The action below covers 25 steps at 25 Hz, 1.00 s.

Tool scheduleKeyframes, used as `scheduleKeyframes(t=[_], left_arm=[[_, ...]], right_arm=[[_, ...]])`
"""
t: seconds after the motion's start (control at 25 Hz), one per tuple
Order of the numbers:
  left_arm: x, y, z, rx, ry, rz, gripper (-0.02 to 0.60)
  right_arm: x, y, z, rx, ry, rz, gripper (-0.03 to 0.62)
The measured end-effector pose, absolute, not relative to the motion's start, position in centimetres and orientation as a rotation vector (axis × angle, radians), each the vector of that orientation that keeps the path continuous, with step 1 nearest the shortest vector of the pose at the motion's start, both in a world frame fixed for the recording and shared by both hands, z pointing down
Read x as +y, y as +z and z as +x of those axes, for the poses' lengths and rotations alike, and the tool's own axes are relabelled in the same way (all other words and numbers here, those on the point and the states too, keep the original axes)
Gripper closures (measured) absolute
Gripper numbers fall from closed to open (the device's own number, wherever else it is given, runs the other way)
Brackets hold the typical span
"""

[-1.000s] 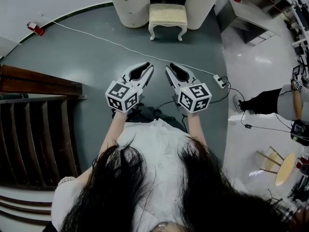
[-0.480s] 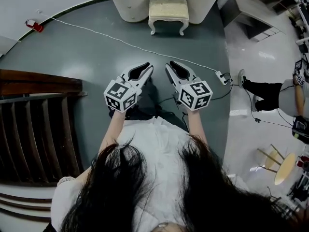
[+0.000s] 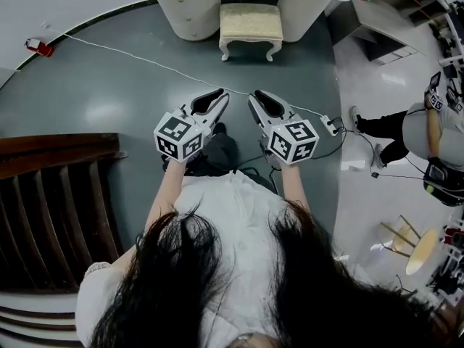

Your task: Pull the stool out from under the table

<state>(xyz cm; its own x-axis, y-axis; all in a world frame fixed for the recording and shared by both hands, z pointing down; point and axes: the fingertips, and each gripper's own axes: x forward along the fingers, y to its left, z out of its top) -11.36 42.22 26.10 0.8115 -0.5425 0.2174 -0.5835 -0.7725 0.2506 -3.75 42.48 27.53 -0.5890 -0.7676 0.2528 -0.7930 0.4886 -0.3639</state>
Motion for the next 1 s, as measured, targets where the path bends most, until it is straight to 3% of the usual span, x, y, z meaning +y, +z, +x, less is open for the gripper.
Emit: scheduleKeyframes(t=[0.4, 1.0], left_arm=[[30.1, 25.9, -14.2, -0.802, 0.196, 2.699, 0.506], [23.3, 28.8, -13.4, -0.768, 0.249, 2.621, 0.506]], right_arm=[[31.5, 28.0, -6.2, -2.599, 0.745, 1.456, 0.505], [26.8, 31.1, -1.9, -2.468, 0.861, 1.555, 0.504]])
